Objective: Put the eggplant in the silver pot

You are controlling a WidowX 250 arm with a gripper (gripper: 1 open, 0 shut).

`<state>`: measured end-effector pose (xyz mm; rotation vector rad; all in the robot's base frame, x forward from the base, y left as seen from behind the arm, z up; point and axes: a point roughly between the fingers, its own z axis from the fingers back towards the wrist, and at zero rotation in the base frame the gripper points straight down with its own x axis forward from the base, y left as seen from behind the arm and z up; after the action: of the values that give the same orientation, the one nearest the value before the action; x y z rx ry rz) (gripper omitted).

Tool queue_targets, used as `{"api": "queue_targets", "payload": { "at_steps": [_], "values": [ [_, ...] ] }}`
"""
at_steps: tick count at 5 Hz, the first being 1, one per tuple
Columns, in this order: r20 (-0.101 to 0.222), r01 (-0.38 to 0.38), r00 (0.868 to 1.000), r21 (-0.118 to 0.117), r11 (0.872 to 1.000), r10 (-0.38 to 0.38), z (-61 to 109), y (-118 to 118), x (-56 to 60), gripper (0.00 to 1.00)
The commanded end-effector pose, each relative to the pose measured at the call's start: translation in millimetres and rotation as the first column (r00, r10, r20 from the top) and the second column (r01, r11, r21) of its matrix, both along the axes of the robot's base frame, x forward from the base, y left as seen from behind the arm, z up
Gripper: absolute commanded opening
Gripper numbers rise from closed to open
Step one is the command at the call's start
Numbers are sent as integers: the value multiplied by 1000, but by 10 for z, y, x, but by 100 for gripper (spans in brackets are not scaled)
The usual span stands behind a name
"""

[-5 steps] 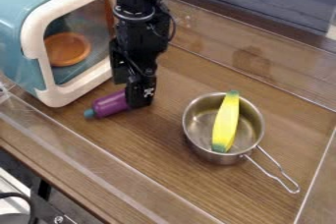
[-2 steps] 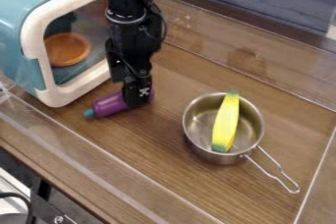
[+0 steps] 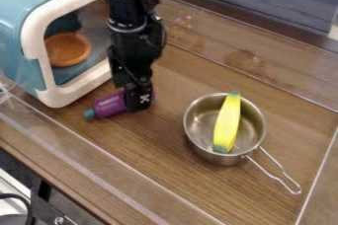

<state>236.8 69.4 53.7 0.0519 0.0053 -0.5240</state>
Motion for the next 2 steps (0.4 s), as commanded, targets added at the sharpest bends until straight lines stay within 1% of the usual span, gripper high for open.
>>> {"api": "queue_targets", "payload": {
  "at_steps": [1,2],
  "values": [
    [27,-7,1000,1,1000,7,-15,41,44,100],
    [26,-6,1000,-3,1000,6,-78,54,53,100]
  ]
}}
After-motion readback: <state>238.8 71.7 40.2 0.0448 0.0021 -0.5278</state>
